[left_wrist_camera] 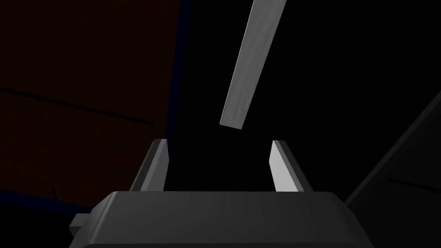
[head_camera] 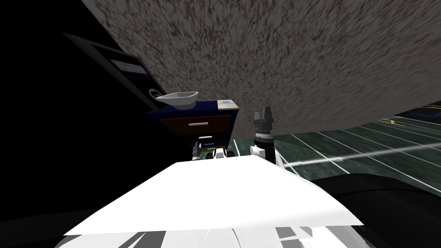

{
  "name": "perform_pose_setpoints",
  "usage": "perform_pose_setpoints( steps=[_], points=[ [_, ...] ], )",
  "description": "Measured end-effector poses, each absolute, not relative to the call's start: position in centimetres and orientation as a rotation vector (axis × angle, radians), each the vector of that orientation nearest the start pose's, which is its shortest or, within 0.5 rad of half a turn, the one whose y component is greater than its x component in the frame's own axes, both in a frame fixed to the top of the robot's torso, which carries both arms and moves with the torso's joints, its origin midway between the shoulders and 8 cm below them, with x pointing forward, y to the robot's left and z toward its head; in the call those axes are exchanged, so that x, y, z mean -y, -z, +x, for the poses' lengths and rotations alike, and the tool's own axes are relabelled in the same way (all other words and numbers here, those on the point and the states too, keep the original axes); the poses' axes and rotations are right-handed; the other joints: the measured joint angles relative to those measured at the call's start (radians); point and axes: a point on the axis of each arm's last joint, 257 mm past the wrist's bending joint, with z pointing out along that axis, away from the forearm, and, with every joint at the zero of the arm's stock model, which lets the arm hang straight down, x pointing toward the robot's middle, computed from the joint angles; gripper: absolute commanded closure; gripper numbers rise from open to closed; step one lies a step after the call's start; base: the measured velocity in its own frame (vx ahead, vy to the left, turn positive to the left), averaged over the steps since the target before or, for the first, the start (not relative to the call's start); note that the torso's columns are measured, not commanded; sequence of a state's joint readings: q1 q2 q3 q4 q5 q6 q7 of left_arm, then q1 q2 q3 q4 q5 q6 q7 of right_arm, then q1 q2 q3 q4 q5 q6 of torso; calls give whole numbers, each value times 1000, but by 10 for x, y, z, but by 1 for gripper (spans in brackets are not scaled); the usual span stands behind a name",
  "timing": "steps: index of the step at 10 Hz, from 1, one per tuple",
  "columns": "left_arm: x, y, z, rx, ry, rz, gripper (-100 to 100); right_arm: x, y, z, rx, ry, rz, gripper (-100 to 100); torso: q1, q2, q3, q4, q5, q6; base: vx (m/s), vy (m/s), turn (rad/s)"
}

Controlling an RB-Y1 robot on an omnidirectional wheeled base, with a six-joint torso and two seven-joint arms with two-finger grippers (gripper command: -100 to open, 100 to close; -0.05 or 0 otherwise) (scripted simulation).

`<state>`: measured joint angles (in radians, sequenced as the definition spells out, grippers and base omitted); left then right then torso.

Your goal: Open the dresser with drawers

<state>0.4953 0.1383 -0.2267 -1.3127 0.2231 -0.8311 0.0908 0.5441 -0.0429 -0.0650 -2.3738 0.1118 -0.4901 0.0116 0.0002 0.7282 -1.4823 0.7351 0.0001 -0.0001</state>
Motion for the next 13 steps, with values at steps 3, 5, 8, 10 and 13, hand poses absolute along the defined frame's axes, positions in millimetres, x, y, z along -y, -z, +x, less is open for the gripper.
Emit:
perform_pose_setpoints(
  steps=[3, 5, 8, 10, 13],
  points=[
    [-253, 358, 327, -1009, 1348, -1312, -100, 280, -50, 324, -684, -1151, 506, 0, -1, 14, 9, 4, 0, 0, 84, -1, -7],
    [-255, 353, 328, -1007, 1348, -1311, -100, 280, -50, 324, -684, -1151, 506, 0, 0, 11, 7, 3, 0, 0, 70, 1, -6],
    [-254, 356, 328, -1009, 1348, -1312, 100, 280, -50, 324, -683, -1151, 506, 0, 0, 13, 8, 4, 0, 0, -65, 2, 10],
    [-255, 352, 320, -1009, 1351, -1309, 100, 280, -50, 324, -683, -1151, 506, 0, -1, 16, 10, 4, 0, 0, -192, -6, 18],
    [-253, 352, 318, -1011, 1351, -1310, -100, 280, -50, 324, -684, -1151, 506, 0, 0, -1, 0, 0, 0, 0, 24, -4, -8]
  ],
)
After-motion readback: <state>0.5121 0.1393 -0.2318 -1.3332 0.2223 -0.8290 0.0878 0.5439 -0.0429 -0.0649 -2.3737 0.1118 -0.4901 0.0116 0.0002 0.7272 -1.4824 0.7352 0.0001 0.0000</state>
